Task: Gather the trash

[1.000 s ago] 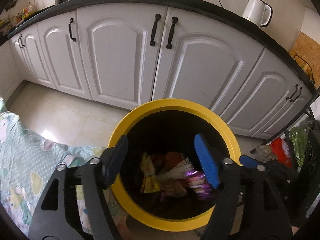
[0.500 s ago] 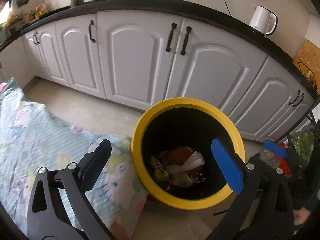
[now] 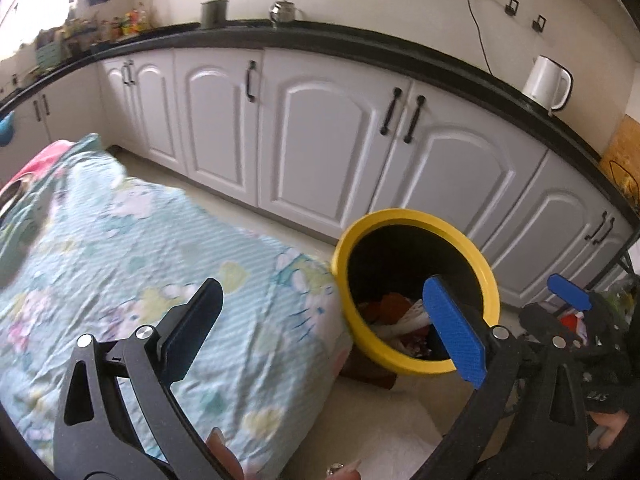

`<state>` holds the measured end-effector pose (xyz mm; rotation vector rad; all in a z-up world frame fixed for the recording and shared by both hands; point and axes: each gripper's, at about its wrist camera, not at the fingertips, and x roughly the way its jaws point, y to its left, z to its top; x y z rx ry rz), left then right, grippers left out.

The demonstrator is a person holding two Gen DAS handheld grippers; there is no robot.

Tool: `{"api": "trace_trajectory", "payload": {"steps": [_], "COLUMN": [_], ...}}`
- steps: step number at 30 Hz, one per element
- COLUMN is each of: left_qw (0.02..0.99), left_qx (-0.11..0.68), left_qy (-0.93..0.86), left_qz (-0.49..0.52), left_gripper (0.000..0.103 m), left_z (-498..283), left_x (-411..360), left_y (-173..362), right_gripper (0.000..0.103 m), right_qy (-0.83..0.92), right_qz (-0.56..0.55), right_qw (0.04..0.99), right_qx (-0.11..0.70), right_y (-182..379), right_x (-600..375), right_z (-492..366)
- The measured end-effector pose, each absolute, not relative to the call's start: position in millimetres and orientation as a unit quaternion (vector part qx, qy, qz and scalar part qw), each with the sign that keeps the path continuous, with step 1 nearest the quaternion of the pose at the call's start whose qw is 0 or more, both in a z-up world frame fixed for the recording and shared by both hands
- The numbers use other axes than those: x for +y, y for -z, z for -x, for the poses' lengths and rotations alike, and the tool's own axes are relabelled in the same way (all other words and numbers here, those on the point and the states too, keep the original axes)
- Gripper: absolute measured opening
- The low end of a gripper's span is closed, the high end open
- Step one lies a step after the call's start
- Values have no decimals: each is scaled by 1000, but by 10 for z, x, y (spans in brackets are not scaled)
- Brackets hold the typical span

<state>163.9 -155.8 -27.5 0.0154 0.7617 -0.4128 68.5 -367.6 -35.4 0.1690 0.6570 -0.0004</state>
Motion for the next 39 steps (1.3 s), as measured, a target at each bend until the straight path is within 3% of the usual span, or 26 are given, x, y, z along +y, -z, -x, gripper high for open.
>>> {"api": "trace_trajectory", "payload": {"steps": [20, 30, 39], "left_qw": [952, 973, 980], "left_qx": [281, 206, 183], "left_qy": [121, 101, 79], "left_qz": [-6, 3, 18], "left_gripper": [92, 92, 92], "left_z": [-771, -416, -236], "left_x": [-876, -714, -555], "left_y": [227, 142, 221], "right_gripper": [97, 97, 97], "right_qy": [-34, -39, -19], "right_qz": [-48, -1, -14], "right_qw": [963, 987, 992], "right_qx": [263, 157, 121], "right_y": [255, 227, 237], "right_x": [-3002, -2679, -2719], "right_z": [-272, 69, 116]}}
